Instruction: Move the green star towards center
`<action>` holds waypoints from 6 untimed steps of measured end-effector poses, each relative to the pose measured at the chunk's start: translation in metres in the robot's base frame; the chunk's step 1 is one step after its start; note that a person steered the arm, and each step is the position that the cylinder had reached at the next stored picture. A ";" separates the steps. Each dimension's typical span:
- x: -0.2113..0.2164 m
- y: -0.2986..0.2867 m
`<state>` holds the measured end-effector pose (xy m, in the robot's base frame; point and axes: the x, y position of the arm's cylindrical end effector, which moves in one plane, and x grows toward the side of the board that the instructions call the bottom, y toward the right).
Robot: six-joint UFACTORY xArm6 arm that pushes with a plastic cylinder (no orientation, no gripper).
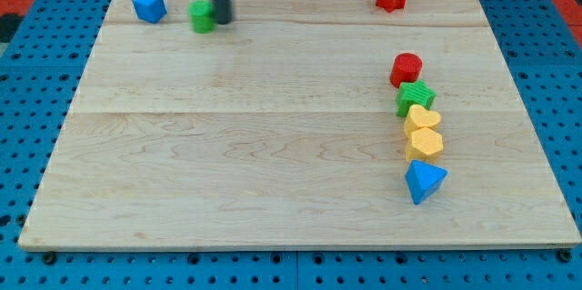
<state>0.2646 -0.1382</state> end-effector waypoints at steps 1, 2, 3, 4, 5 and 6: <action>0.000 0.049; 0.000 0.057; 0.000 0.057; 0.002 0.057; 0.002 0.055; 0.003 0.055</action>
<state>0.2677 -0.0831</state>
